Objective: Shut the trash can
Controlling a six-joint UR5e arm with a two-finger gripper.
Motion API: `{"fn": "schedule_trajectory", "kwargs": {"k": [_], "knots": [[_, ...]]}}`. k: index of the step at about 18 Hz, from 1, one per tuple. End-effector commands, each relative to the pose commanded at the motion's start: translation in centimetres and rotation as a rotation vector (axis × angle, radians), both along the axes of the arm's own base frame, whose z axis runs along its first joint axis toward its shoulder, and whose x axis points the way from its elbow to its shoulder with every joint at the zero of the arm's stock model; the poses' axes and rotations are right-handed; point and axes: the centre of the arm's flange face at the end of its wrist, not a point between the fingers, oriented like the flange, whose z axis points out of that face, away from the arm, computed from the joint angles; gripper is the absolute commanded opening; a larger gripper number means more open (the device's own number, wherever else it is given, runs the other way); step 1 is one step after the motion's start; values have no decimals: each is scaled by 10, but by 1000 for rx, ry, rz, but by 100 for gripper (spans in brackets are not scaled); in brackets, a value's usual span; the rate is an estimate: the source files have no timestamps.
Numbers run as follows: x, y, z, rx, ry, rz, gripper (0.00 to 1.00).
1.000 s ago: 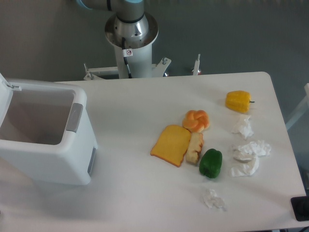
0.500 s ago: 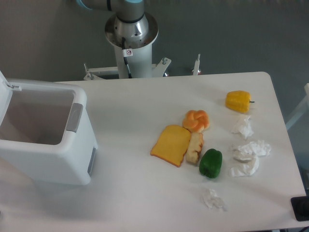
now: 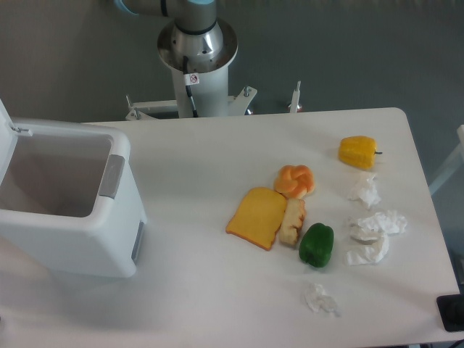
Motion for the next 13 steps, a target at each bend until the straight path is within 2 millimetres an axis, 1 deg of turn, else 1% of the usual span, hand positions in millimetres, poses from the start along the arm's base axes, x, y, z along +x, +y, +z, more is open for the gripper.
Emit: {"fn": "schedule_trajectory", "kwargs": {"k": [2,3,6,10,11,12,13], "knots": [[-5,-3,-8,-23,28,33,100],[-7,-6,-9,-27,35,42,100],[-21,-8,-12,-35,42,73,100],[-29,-6,-29,-80,88,116,100],[-36,-6,-31,-83,87,128,100],[-51,-8,-31,-82,85,154,100],[-56,-8,-31,-83,87,161,100]]}}
